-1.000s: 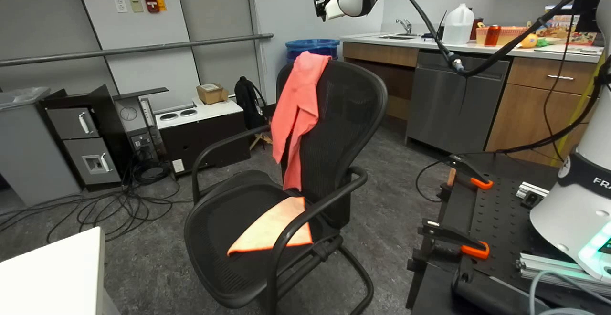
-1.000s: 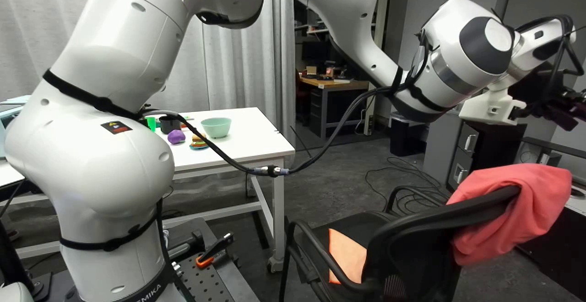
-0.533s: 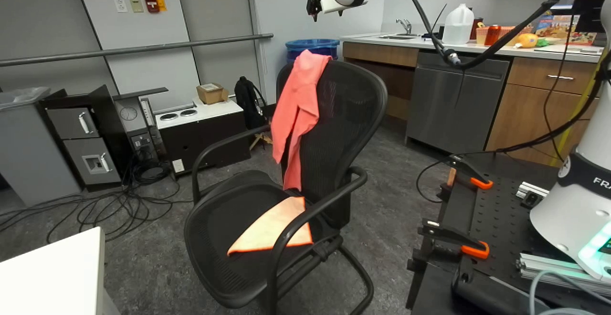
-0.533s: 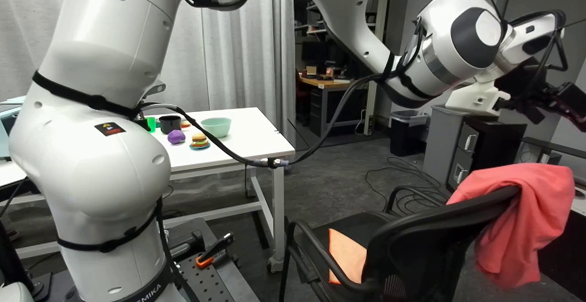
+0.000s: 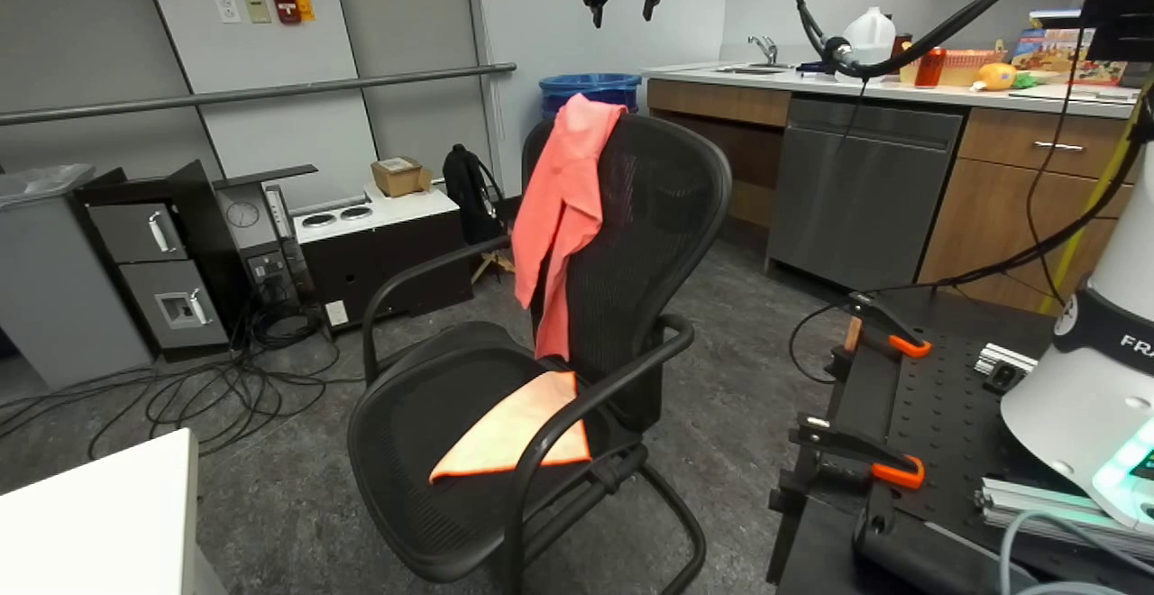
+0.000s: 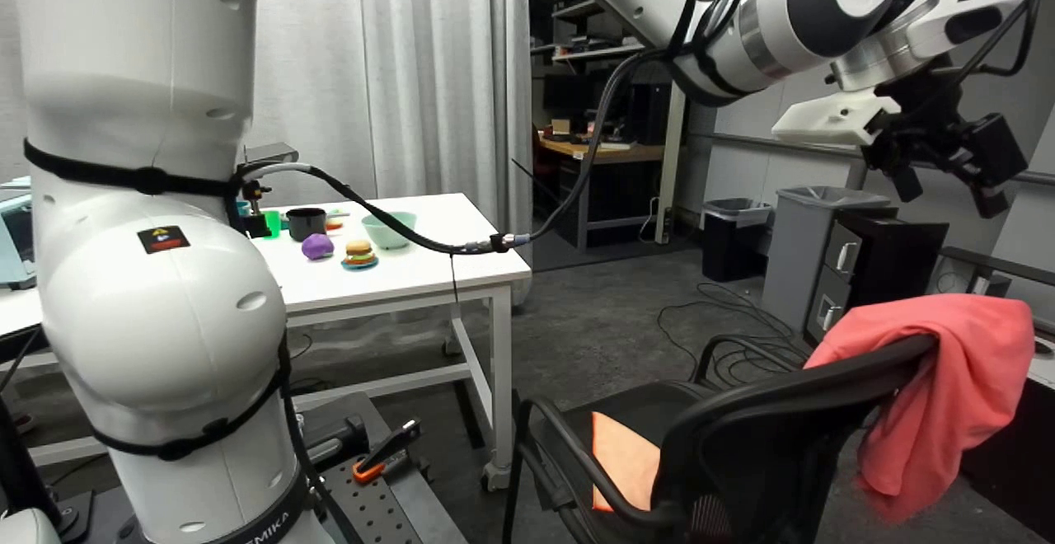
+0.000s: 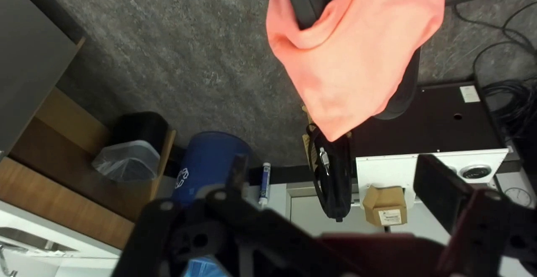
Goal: Move the sweatshirt from the armrest to the backrest of the chair
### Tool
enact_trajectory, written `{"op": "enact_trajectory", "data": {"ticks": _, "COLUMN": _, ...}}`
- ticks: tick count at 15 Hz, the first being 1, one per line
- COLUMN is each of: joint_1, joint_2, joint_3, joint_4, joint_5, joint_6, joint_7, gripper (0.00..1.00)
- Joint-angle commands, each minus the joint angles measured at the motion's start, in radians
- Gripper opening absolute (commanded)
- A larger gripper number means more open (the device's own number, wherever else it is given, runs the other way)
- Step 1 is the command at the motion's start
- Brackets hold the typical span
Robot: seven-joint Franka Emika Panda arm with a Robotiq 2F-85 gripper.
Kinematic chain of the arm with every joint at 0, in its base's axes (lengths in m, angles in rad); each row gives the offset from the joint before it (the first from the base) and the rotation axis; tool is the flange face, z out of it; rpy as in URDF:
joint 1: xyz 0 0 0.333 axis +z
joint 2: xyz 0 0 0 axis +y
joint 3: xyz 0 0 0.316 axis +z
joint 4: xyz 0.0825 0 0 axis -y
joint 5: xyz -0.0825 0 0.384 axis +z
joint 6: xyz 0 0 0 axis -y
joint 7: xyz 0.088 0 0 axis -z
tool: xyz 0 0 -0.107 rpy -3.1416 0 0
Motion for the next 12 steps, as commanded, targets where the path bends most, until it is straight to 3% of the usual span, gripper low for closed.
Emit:
{"op": "enact_trajectory", "data": {"ticks": 1, "joint_1": -0.125, "joint_2": -0.088, "joint_3": 0.137, "joint_4": 0.004, "joint_5": 0.000, "joint_6": -0.115, "joint_7": -0.060, "gripper": 1.00}}
{"op": "enact_trajectory", "data": {"ticks": 6, "joint_1": -0.224, "joint_2": -0.156, "joint_3": 0.243, "joint_4": -0.006, "joint_5": 0.011, "joint_6": -0.177, "joint_7": -0.090, "gripper": 1.00}}
{"op": "enact_trajectory", "data": {"ticks": 12, "joint_1": -0.284, "joint_2": -0.220, "joint_3": 0.293, "joint_4": -0.032, "joint_5": 0.029, "joint_6": -0.211, "joint_7": -0.111, "gripper": 1.00}}
